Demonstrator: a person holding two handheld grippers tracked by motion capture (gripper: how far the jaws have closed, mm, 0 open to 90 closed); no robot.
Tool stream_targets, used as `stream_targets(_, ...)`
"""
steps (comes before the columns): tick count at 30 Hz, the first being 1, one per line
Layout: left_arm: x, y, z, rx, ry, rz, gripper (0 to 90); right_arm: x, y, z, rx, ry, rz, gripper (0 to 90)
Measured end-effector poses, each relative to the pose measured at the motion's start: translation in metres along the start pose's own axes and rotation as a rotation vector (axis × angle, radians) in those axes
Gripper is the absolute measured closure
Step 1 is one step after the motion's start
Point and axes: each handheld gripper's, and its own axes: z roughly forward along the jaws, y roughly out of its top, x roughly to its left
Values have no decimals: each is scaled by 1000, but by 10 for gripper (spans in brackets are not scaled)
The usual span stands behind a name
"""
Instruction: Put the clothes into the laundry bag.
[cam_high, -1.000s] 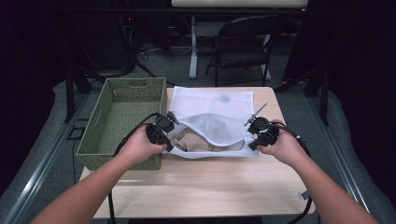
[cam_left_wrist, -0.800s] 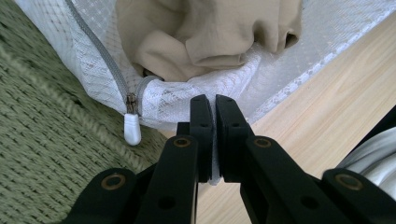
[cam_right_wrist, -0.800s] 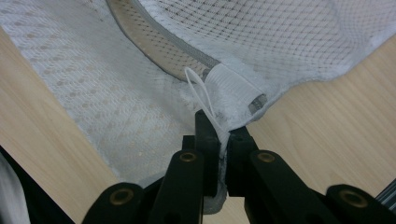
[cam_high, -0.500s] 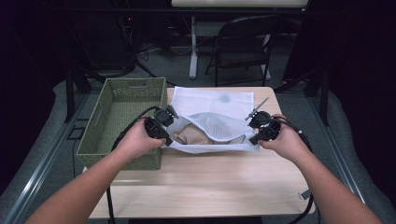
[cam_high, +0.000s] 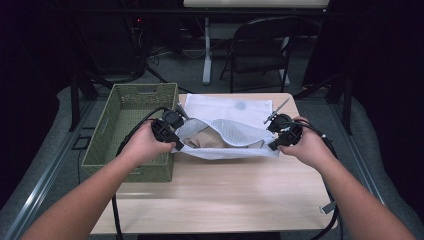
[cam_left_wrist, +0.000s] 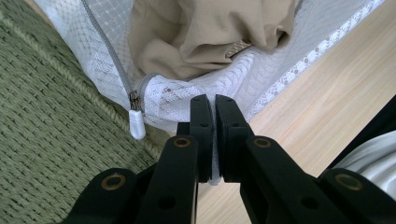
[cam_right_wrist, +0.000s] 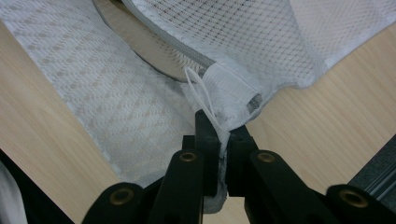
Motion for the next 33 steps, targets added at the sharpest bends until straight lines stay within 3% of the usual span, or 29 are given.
stream_targets(2,0,3,-4,1,8,4,865,-3,2,-4,22,-3,-16,868)
stream_targets(9,1,12,-19,-14,33,5,866,-3,7,-13,-6,-23,-5,868)
stream_targets(22,1,26,-48,-52,65,9,867,-8,19,-34,-9,-53,-18,867)
stream_targets(33,8,32,-63,-72,50,-15,868,-10,26,-45,-25,-60,-17,867)
